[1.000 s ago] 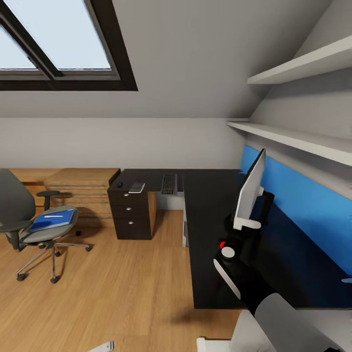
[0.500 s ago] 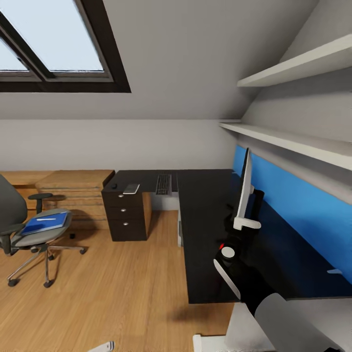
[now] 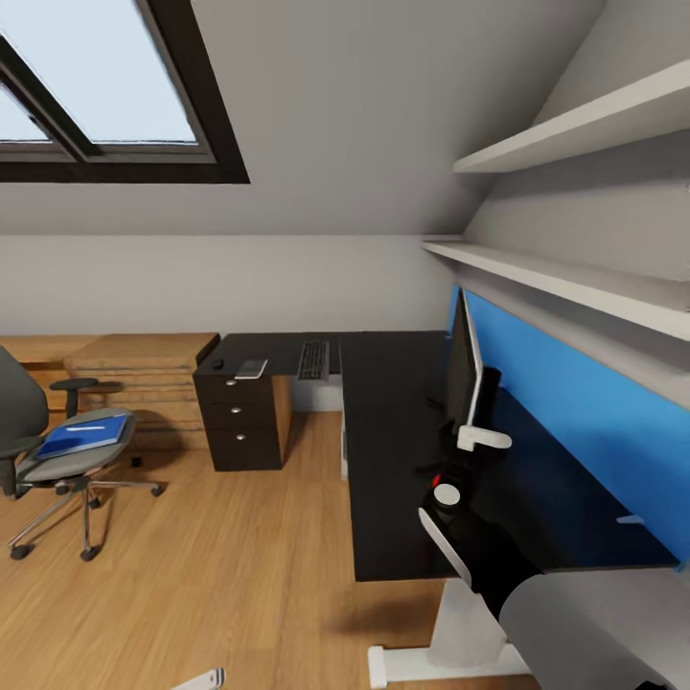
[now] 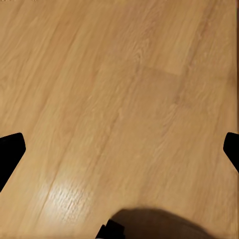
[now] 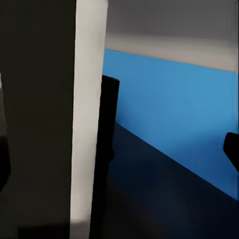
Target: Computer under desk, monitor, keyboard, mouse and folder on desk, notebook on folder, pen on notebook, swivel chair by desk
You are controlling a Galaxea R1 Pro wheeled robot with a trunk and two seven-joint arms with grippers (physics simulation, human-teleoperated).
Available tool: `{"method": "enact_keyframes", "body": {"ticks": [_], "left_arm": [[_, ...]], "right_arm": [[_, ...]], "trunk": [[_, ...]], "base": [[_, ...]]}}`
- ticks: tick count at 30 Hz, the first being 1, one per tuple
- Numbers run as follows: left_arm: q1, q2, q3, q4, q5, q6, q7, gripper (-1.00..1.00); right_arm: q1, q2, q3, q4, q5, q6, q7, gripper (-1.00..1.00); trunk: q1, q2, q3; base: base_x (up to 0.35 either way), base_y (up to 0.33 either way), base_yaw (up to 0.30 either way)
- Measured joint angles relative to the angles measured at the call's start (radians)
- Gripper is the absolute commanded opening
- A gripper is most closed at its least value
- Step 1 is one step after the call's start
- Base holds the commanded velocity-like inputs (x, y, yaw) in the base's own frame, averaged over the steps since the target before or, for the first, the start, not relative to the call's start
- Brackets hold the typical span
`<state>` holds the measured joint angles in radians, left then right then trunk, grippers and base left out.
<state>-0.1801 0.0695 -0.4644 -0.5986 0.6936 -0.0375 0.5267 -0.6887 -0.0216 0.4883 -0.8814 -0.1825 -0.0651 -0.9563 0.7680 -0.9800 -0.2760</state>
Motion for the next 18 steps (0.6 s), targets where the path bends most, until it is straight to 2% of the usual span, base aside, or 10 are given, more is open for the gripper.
{"method": "enact_keyframes", "body": {"ticks": [10,18], "left_arm": [[0.000,0.001,0.000,-0.002,-0.001,0.000,-0.001,1.00],[0.000,0.001,0.000,-0.003,-0.001,0.000,-0.001,1.00]], "right_arm": [[0.000,0.000,0.000,0.000,0.000,0.000,0.000,1.00],[0.000,0.000,0.000,0.000,0.001,0.000,0.000,1.00]], "trunk": [[0.000,0.000,0.010],[0.001,0.000,0.017]], "base": [[-0.020,-0.001,-0.148],[-0.239,-0.050,-0.116]]}}
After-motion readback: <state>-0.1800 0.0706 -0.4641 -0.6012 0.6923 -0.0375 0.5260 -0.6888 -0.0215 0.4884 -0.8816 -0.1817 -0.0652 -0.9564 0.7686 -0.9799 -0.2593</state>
